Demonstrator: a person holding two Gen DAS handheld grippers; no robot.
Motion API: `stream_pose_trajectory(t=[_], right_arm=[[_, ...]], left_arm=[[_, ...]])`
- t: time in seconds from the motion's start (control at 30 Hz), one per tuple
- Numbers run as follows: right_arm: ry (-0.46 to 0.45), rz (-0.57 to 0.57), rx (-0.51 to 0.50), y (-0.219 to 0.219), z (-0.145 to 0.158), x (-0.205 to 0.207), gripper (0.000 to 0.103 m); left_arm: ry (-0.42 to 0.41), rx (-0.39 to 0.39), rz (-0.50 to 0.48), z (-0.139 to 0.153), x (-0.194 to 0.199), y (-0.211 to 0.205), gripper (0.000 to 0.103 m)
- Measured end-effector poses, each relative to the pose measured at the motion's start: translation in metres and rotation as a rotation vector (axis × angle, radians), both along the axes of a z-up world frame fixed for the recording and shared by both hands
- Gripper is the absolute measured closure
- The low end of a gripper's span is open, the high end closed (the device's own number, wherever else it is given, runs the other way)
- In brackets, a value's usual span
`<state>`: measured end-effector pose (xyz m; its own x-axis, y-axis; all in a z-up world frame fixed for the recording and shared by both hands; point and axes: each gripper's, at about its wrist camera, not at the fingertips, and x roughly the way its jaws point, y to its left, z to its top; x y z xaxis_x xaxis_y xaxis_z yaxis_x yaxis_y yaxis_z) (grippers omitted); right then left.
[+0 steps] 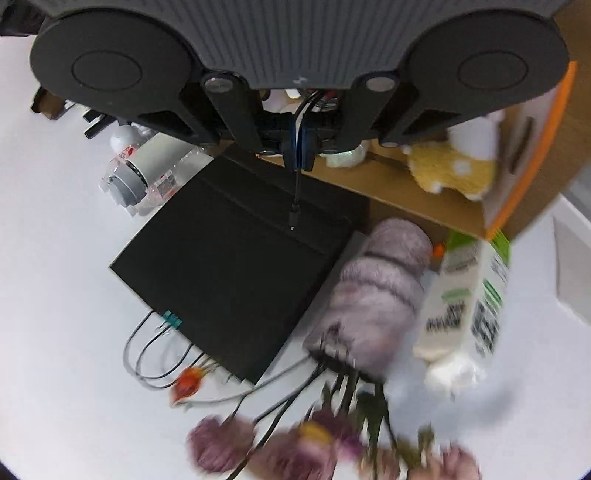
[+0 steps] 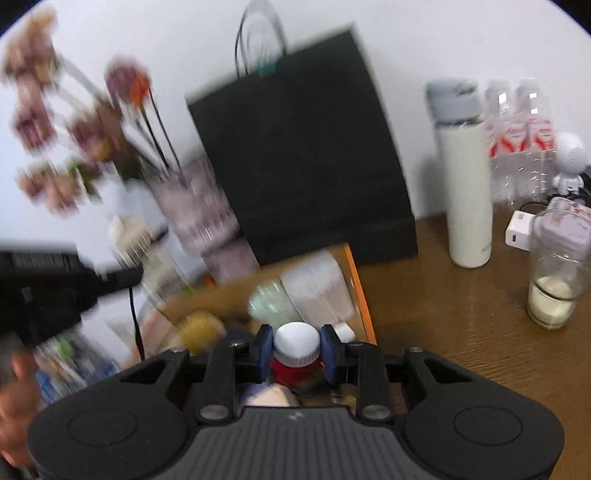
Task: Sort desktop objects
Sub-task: 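Carry the cable and round case over the red box and open both tools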
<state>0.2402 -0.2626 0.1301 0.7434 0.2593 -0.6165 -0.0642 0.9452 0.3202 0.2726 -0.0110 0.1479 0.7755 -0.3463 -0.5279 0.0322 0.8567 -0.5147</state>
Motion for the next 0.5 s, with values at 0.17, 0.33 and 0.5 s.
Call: stream_pose_trajectory(t=[0.17,0.33,0.5], right_arm=[[0.099,0.005,-0.086,0.011,-0.015,0.025,0.05],[0.119,0.01,-0.076,0.017,-0.01,0.027,0.033],[0.048,0.066,-0.044,0.038,-0.009,0.007,0.021]], left_arm=[[0.069,0.046,0.015,-0.027,0.025,-0.002,0.088],[0.002,0.305,0.052,-0.032,0.01,0.004,0.032],[-0.022,0.573,0.049,-0.034,-0.022,0.006,0.003]])
